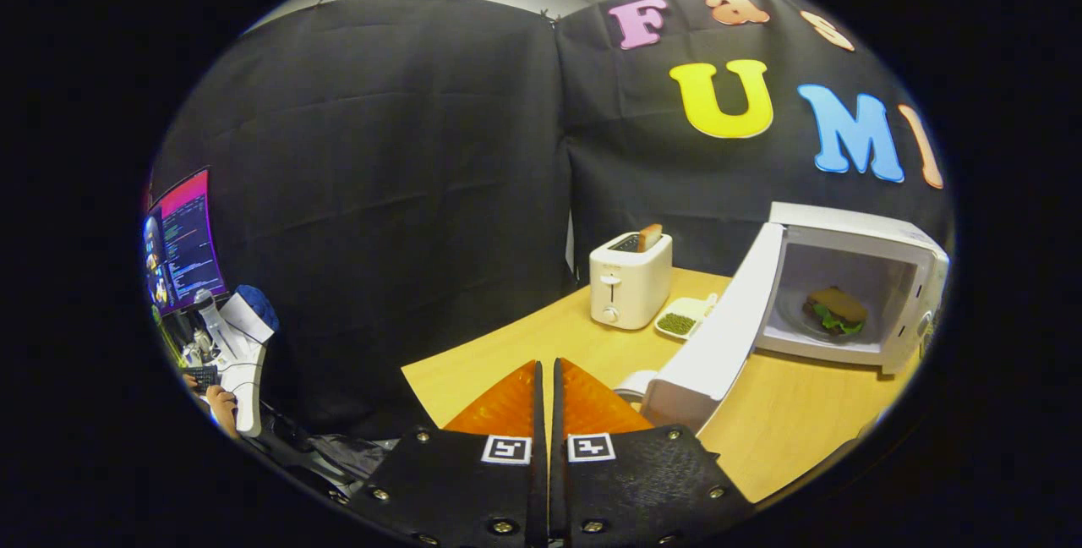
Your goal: Open the microwave, put the food inside, and close the microwave door.
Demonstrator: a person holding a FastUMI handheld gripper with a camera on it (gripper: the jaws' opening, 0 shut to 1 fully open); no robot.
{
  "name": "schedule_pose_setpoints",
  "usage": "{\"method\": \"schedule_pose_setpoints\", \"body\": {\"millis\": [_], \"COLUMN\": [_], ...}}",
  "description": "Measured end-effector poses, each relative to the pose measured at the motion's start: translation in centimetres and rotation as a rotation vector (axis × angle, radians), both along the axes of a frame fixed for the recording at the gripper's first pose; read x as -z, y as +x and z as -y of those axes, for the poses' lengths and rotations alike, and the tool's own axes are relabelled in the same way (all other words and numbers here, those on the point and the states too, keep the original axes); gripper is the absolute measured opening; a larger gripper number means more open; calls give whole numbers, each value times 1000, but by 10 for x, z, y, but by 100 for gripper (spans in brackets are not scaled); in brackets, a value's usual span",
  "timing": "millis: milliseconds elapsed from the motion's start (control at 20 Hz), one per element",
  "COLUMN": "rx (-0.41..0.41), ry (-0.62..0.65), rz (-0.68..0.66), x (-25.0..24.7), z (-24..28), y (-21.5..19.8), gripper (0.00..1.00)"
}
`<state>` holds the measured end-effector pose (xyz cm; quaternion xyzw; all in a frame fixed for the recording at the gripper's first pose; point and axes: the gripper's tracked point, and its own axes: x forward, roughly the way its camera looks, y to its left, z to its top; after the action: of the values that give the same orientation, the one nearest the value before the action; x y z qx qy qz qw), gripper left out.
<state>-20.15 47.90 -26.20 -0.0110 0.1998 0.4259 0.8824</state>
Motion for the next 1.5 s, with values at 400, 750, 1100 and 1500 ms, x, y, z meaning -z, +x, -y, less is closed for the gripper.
{"method": "schedule_pose_setpoints", "body": {"millis": [400, 750, 1100, 1500], "rx": [39, 178, 389, 534], "ry": [18, 1, 3, -8], "rz": [-13, 8, -14, -24], "x": [-8, -17, -21, -10], "z": [55, 132, 206, 270], "y": [14, 40, 88, 135], "gripper": [1, 1, 1, 1]}}
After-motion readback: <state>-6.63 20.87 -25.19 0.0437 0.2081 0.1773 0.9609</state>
